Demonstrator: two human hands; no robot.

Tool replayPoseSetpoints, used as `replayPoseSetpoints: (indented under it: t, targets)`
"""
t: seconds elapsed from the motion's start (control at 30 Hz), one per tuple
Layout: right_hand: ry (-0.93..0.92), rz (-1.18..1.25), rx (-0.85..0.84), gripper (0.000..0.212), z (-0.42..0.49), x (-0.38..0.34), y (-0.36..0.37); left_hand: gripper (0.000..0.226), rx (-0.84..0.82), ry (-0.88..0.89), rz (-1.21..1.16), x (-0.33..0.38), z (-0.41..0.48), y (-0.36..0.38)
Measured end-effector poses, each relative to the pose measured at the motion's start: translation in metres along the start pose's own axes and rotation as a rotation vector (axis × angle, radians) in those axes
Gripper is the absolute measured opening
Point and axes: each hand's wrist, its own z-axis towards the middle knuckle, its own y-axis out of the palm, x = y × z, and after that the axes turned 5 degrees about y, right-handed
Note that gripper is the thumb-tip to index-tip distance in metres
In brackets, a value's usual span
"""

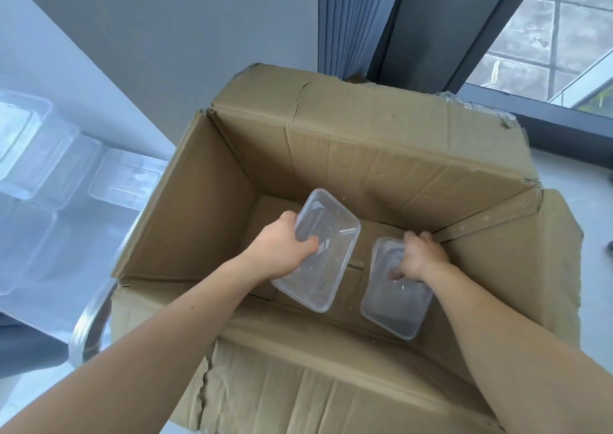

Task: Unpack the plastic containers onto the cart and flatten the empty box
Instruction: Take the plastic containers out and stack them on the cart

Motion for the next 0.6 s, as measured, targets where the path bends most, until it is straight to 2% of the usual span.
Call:
replayPoseSetpoints:
  t: [0.1, 0.17, 0.27, 0.33, 0.47, 0.6]
  targets:
    - [-0.059, 0.015, -0.010, 0.075, -0.018, 0.000, -0.016, 0.046, 0.035, 0.044, -0.054, 0.002, -0.012, -0.005]
    - [-0.141, -0.011, -0.009, 0.063, -0.033, -0.003, -0.033, 0.066, 0.078, 0.092, -0.075, 0.003, -0.023, -0.011]
    - [-0.267, 0.100, 0.063, 0.055, -0.062, -0.015, -0.067, 0.080, 0.217, 0.156, -0.026, 0.001, -0.040, -0.021]
    - [-0.346, 0.249, 0.133, 0.048, -0.087, -0.025, -0.092, 0.076, 0.318, 0.181, -0.037, -0.002, -0.051, -0.029]
    - [-0.486, 0.502, 0.190, 0.033, -0.145, -0.039, -0.135, 0.048, 0.466, 0.227, -0.070, -0.014, -0.076, -0.053]
    - [-0.569, 0.709, 0.206, 0.032, -0.192, -0.058, -0.157, 0.041, 0.585, 0.252, -0.117, -0.035, -0.106, -0.083]
